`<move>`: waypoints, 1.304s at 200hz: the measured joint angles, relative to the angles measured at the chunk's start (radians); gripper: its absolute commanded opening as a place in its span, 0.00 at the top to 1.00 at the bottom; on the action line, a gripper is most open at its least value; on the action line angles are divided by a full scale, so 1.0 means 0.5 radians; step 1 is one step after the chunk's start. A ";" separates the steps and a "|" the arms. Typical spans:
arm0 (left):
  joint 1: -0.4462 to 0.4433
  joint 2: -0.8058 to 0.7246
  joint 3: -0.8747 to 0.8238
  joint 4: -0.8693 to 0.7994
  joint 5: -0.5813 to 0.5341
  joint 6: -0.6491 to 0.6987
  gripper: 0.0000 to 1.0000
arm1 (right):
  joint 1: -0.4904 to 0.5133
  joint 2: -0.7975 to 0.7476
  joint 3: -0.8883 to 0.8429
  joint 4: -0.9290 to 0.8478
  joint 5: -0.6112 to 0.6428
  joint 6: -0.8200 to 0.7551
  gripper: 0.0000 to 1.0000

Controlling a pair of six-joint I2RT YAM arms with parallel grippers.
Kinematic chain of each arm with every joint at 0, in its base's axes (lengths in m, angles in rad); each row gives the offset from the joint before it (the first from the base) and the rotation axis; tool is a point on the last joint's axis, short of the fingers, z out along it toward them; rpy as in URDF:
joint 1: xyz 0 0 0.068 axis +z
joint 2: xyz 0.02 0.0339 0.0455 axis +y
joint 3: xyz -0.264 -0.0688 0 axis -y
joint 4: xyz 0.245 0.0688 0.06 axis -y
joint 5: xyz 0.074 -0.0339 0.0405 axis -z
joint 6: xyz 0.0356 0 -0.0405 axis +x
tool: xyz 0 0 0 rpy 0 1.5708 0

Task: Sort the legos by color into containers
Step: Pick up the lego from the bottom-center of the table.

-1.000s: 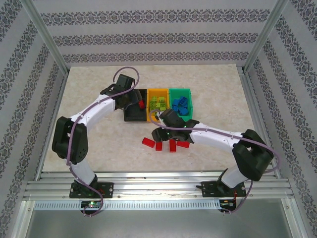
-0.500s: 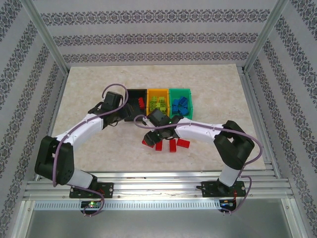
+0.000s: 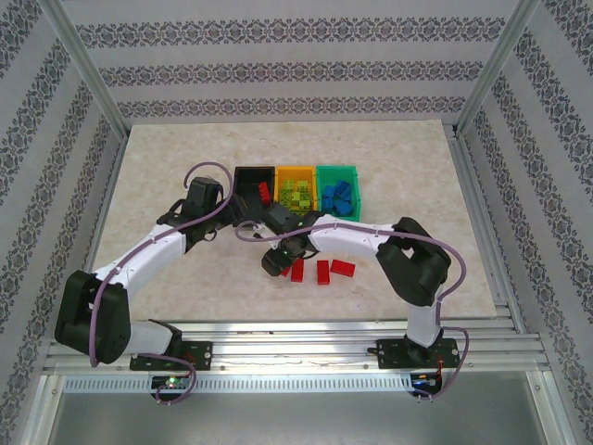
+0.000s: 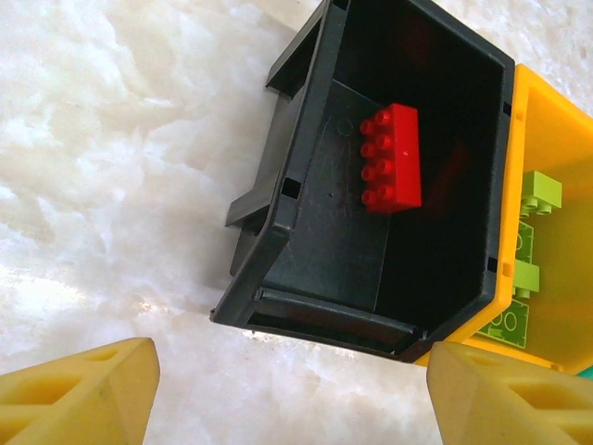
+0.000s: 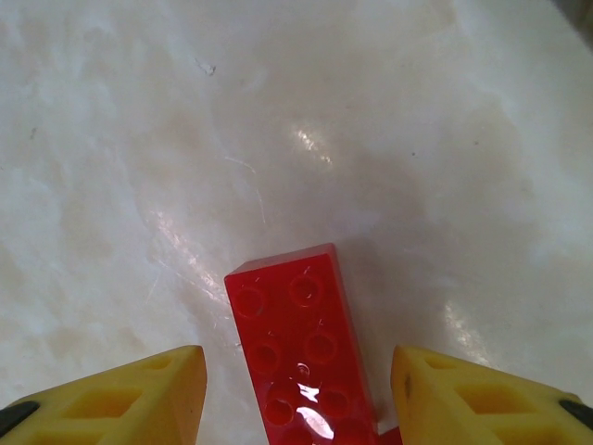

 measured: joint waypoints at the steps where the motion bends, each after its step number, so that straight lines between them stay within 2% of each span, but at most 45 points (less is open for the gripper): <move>1: 0.000 0.000 -0.001 0.000 0.000 0.000 0.24 | 0.000 0.001 0.001 -0.002 0.000 -0.002 0.44; 64: 0.002 -0.001 -0.036 0.027 0.067 -0.029 0.23 | 0.001 0.121 0.055 -0.131 0.047 -0.047 0.45; 83: 0.006 0.000 -0.036 0.044 0.101 -0.036 0.23 | 0.011 0.137 0.071 -0.151 0.047 -0.047 0.50; 108: 0.014 0.001 -0.036 0.056 0.116 -0.039 0.23 | 0.027 0.164 0.107 -0.170 0.061 -0.047 0.60; 133: 0.018 0.001 -0.038 0.064 0.137 -0.039 0.23 | 0.031 0.165 0.112 -0.156 0.060 -0.039 0.64; 210: 0.092 -0.072 -0.160 0.077 0.150 -0.038 0.23 | 0.023 0.034 0.117 0.072 0.074 0.136 0.60; 261: 0.200 -0.288 -0.269 0.073 0.141 -0.028 0.23 | -0.072 0.031 0.391 0.142 0.016 0.258 0.59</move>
